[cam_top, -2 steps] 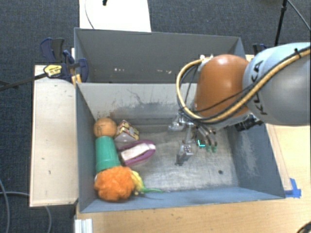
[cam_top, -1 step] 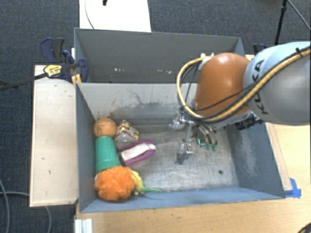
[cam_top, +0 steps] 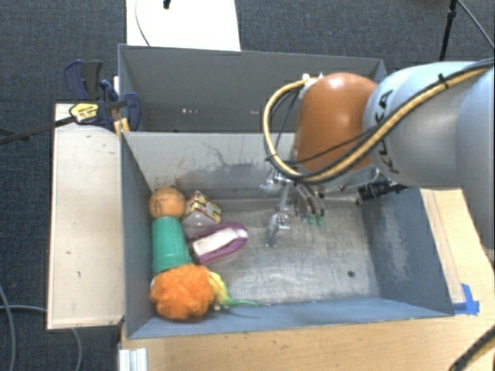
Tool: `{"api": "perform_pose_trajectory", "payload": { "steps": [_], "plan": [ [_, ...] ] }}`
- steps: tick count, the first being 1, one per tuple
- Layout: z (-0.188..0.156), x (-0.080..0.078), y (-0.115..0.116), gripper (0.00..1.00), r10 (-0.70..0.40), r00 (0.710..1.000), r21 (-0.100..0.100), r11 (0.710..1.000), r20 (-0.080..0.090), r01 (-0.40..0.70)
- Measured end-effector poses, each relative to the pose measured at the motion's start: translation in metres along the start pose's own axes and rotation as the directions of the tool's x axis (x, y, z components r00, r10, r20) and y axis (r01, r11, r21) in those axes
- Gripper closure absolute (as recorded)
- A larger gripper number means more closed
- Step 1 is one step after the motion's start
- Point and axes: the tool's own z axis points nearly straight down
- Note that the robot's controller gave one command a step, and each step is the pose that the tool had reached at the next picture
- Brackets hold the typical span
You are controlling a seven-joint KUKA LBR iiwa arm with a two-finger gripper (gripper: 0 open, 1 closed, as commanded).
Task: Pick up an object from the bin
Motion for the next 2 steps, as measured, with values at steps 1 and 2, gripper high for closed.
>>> {"api": "perform_pose_trajectory", "payload": {
  "steps": [1,2],
  "plan": [
    [0.041,0.017,0.033,0.00,-0.033,0.999,0.000,0.999,-0.003,0.033],
    [0.047,0.033,0.065,1.00,-0.001,1.000,-0.001,1.000,0.001,0.001]
  ]
}}
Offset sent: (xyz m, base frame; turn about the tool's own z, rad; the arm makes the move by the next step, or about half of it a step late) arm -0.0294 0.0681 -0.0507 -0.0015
